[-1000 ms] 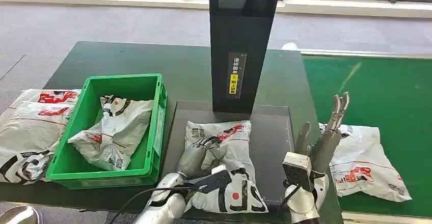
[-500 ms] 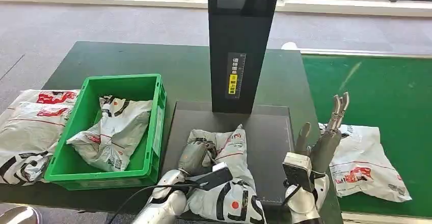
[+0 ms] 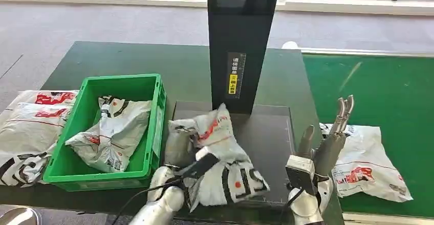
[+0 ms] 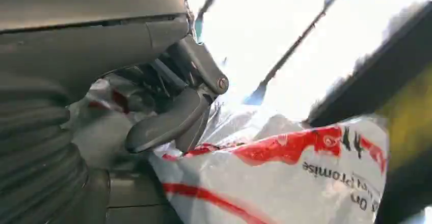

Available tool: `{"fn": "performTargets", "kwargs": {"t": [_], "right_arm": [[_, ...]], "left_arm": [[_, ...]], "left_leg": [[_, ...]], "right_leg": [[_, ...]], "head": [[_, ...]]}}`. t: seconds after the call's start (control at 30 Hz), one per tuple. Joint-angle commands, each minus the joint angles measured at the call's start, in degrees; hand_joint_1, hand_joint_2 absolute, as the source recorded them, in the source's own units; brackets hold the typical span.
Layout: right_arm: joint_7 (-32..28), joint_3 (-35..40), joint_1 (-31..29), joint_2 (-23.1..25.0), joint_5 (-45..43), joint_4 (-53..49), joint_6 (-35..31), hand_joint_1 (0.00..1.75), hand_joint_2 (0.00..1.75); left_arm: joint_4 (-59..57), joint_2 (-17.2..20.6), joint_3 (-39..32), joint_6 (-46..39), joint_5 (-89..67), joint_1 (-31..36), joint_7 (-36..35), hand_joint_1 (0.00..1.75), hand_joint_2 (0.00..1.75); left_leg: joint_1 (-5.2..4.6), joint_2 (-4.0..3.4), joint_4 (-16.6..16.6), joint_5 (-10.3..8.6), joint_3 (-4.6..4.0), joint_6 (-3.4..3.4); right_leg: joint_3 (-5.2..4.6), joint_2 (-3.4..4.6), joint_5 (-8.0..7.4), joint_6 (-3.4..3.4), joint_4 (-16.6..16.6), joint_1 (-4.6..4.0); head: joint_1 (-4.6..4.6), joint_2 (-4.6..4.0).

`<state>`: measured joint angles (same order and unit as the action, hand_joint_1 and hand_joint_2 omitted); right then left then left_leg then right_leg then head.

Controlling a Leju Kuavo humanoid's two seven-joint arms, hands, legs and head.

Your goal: Moved the parcel from conveyor to table for the left to box.

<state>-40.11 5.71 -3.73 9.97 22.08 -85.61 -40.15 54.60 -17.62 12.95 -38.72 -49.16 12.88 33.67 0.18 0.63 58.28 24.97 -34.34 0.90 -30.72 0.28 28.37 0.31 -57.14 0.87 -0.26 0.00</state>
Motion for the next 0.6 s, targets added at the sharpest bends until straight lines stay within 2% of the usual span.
{"fn": "performTargets", "kwargs": {"t": [0.03, 0.1, 0.2, 0.3, 0.6], "right_arm": [[0.11, -2.45, -0.75, 0.31, -0.24, 0.7, 0.15, 0.0, 0.0], [0.11, -2.45, -0.75, 0.31, -0.24, 0.7, 0.15, 0.0, 0.0], [0.11, -1.88, -3.26, 0.66, -0.56, 2.83, 0.15, 0.0, 0.0], [0.11, -1.75, -4.09, 0.85, -0.56, 3.6, 0.15, 0.0, 0.0], [0.11, -1.22, -4.39, 0.62, -0.83, 3.94, 0.15, 0.0, 0.0]], "left_arm": [[17.21, -2.38, -10.69, -1.28, 0.98, -5.02, 1.61, 1.75, 1.75], [17.21, -2.38, -10.69, -1.28, 0.98, -5.02, 1.61, 1.75, 1.75], [28.31, -2.38, -14.93, -1.28, 1.6, -7.49, 4.29, 1.75, 1.75], [32.36, -2.38, -15.55, -1.28, 1.72, -8.0, 4.48, 1.75, 1.75], [35.89, -2.38, -17.53, -1.28, -0.84, -8.06, 2.84, 1.75, 1.75]], "left_leg": [[-0.04, -0.06, -0.06, 0.05, 0.12, 0.0], [0.03, 0.11, 0.0, 0.03, 0.01, 0.0], [0.01, -0.17, 0.0, 0.09, -0.04, 0.0], [0.0, -0.19, -0.03, 0.08, -0.08, 0.01], [-0.01, 0.0, -0.05, 0.05, -0.04, 0.01]], "right_leg": [[0.1, -0.02, 0.06, -0.03, 0.06, 0.04], [0.09, -0.12, 0.07, -0.06, 0.05, -0.03], [-0.02, 0.17, 0.03, -0.06, 0.03, -0.01], [-0.06, 0.18, 0.02, -0.07, 0.04, -0.01], [0.03, 0.02, 0.05, -0.06, 0.07, 0.0]], "head": [[0.0, 0.0], [0.0, -0.02], [0.0, 0.0], [0.0, 0.0], [0.0, -0.02]]}}
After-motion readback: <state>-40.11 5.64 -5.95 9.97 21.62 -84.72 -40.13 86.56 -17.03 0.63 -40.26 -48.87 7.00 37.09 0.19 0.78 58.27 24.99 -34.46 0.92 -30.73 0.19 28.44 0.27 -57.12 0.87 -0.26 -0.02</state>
